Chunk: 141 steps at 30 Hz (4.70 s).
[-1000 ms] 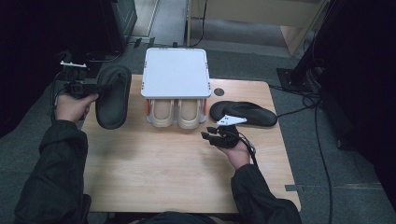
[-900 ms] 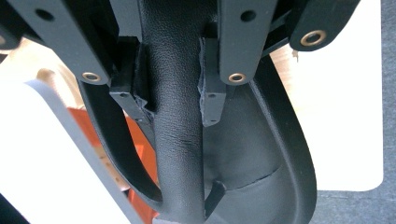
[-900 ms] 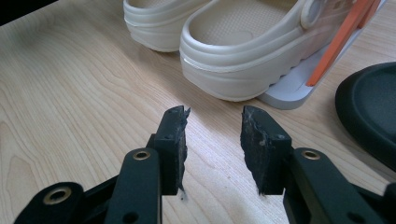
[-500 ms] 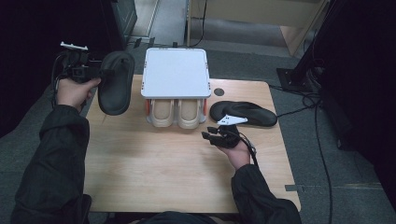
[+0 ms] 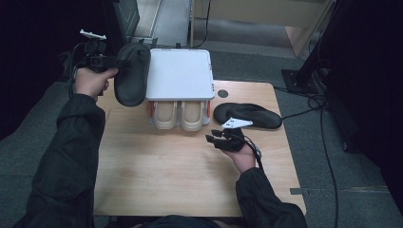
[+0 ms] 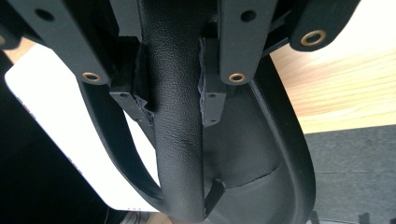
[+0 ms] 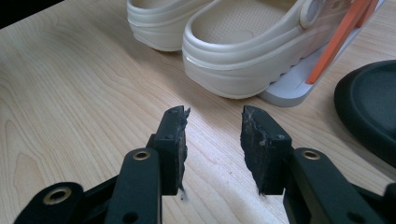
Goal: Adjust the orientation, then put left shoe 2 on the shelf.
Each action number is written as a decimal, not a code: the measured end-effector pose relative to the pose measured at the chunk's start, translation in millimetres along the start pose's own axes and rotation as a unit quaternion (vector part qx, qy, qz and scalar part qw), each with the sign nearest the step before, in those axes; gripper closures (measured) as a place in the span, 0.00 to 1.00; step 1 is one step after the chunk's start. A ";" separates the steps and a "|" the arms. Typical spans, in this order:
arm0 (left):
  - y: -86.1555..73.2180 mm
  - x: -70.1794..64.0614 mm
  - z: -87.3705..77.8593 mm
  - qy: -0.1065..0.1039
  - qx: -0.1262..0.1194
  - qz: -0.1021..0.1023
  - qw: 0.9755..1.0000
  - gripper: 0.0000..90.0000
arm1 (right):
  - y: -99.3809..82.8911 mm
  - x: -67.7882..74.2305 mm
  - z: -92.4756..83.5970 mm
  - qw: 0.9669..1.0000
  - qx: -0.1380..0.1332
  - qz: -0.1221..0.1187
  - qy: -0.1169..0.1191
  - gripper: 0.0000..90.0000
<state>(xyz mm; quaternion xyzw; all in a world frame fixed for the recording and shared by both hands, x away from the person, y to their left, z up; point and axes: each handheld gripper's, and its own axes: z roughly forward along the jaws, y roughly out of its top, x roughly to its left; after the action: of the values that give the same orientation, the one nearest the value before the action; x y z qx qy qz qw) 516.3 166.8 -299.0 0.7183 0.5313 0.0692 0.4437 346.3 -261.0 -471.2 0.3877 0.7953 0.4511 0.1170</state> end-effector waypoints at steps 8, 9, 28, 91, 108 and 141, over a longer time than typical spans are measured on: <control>12.5 -19.8 21.4 -0.007 0.004 0.016 1.000 0.75 | -3.9 -1.9 -5.5 1.000 -0.003 0.003 -0.005 0.68; 13.6 -21.9 23.8 -0.008 0.003 0.017 1.000 0.75 | -4.5 -1.9 -6.3 1.000 -0.002 0.004 -0.005 0.68; 11.4 -36.8 76.5 -0.025 0.013 0.010 1.000 0.75 | -14.3 -4.6 -16.7 1.000 -0.003 0.017 -0.019 0.68; -79.9 -3.9 1.4 -0.008 0.006 0.049 0.999 0.53 | 6.9 -121.8 -43.0 0.994 -0.020 0.053 -0.089 0.62; -125.2 -1.1 8.1 -0.025 0.001 0.053 0.998 0.52 | -5.8 -147.2 -24.8 0.994 0.018 0.040 -0.100 0.55; -159.7 3.0 28.5 -0.034 0.014 0.051 0.998 0.53 | 1.0 -115.3 -6.8 0.991 0.025 0.083 -0.105 0.78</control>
<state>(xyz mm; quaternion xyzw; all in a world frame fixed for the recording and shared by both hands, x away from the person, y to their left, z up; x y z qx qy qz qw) 421.8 159.9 -430.6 0.7523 0.4796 0.0599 0.4478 420.6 -348.3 -485.4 0.5009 0.7544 0.3960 0.1523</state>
